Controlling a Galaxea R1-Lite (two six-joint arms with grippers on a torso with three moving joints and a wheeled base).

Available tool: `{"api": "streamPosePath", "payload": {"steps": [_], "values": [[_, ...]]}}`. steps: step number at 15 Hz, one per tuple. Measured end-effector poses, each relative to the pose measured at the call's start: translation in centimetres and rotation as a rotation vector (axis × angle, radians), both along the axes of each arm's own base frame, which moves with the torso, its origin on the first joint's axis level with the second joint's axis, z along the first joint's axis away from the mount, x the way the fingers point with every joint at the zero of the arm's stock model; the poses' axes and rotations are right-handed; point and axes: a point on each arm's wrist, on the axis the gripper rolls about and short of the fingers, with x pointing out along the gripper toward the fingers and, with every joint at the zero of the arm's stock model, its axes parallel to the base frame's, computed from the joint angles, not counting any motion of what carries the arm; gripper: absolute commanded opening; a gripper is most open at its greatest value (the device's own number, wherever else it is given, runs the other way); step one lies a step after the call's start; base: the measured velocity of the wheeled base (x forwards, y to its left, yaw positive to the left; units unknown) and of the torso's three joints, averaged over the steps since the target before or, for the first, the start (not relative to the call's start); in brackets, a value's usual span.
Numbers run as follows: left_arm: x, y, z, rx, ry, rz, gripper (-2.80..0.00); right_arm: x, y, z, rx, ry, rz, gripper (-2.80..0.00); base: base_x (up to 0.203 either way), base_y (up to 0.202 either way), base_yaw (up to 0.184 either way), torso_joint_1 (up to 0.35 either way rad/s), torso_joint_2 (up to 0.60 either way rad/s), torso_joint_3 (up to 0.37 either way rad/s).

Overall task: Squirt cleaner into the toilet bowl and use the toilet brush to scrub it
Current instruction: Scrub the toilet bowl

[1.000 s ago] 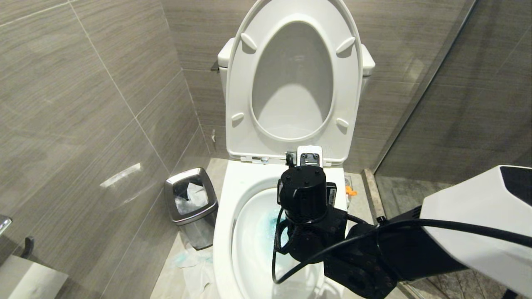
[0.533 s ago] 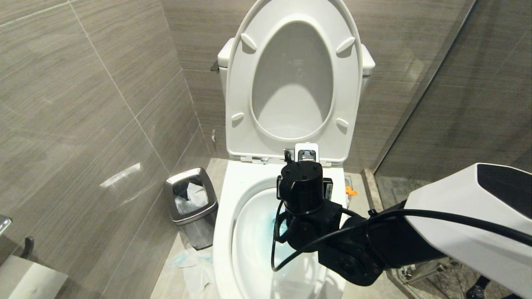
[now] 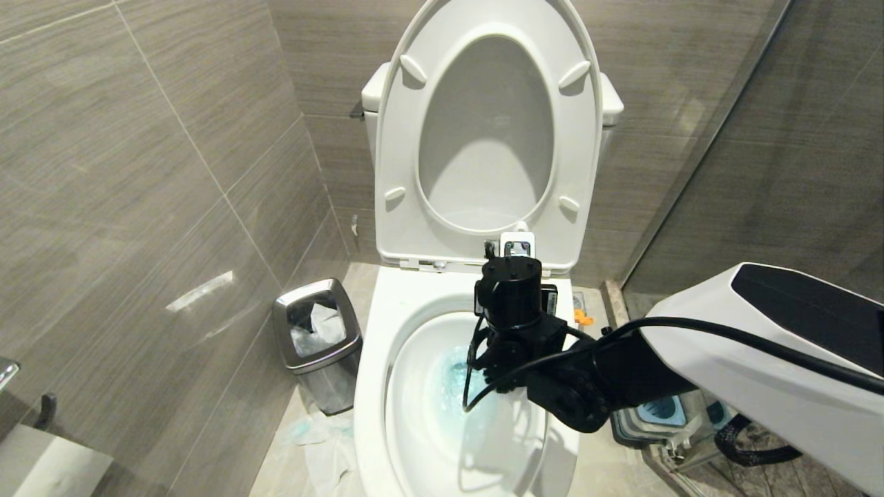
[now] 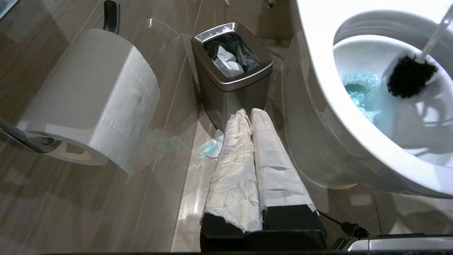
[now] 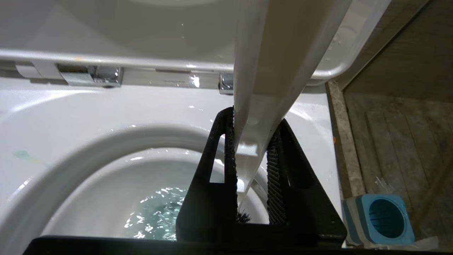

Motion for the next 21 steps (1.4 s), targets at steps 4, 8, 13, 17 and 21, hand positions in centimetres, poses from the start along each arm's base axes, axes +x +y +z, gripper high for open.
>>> {"api": "streamPosePath", "payload": {"steps": [4, 8, 13, 17, 21], "values": [[0.0, 0.0, 0.0, 0.001, 0.0, 0.0, -2.8, -1.8, -1.1, -1.0, -0.027, 0.051, 0.017, -2.8, 0.0, 0.0, 0.0, 0.0, 0.0, 0.0], [0.0, 0.0, 0.0, 0.0, 0.0, -0.001, -2.8, -4.7, -0.4, -1.2, -0.031, 0.075, 0.073, -2.8, 0.0, 0.0, 0.0, 0.0, 0.0, 0.0], [0.0, 0.0, 0.0, 0.0, 0.0, 0.0, -2.8, -9.7, 0.6, -0.1, -0.045, 0.079, 0.16, -2.8, 0.0, 0.0, 0.0, 0.0, 0.0, 0.0], [0.0, 0.0, 0.0, 0.0, 0.0, 0.0, -2.8, -13.0, 0.9, 0.6, -0.028, 0.072, 0.191, -2.8, 0.0, 0.0, 0.0, 0.0, 0.0, 0.0], [0.0, 0.0, 0.0, 0.0, 0.0, 0.0, -2.8, -14.0, 2.0, 1.3, -0.004, 0.053, 0.227, -2.8, 0.0, 0.0, 0.0, 0.0, 0.0, 0.0]]}}
